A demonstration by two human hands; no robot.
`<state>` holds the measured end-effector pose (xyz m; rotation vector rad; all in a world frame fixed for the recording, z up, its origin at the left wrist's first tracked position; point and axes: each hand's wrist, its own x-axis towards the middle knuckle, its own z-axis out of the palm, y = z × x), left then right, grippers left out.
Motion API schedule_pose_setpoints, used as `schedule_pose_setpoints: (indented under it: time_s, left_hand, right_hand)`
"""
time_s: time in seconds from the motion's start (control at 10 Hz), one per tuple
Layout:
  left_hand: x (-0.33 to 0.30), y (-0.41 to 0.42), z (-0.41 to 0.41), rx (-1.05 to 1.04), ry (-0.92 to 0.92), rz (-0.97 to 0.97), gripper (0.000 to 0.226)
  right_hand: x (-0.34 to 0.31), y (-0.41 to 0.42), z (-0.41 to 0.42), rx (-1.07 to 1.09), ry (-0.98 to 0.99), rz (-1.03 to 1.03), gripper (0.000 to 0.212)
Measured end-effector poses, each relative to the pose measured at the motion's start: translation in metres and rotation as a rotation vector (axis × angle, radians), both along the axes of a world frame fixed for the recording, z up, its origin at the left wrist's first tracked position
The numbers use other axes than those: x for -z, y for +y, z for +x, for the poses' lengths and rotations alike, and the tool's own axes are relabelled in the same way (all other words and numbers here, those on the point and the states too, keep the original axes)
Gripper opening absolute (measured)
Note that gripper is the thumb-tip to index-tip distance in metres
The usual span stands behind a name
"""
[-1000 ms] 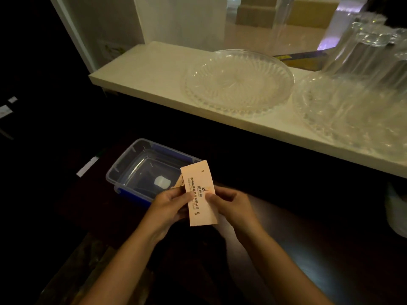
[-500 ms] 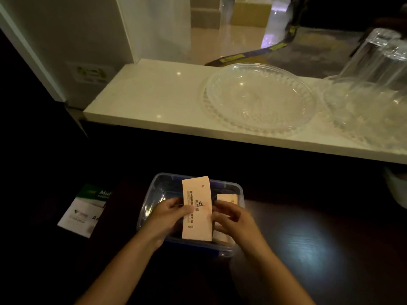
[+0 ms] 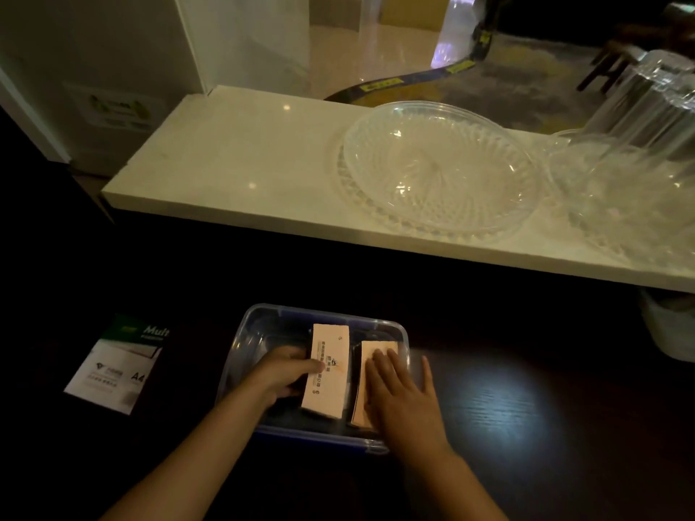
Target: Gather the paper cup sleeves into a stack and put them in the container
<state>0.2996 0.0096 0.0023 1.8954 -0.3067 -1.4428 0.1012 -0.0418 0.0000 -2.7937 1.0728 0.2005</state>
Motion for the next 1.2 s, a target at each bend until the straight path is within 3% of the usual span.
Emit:
schedule_pose_setpoints:
  time_s: [0.2,0.6,0.9,1.2]
  left_hand:
    - [0.008,-0.003,-0.009,0.037,0.022,0.062,0.012]
    - [0.013,-0.005,-0.034,0.165,-0.268,0.098,0.025]
    - [0.009,-0.005,-0.04,0.182,-0.285,0.07,0.026]
    - [-0.006,0.011,-0.023,0.165,-0.374,-0.098,0.023]
  right_hand:
    - [0.001,-0.004,0.003,-0.015,0.067,0.071,0.063]
    - [0.005,-0.004,0.002,-0.01,0.027,0.091,0.068]
    - [-0.002,-0.003,0.003,-0.024,0.035,0.072,0.069]
    - [-0.014,-0.007,0.002,0.01,-0.059,0.12,0.072]
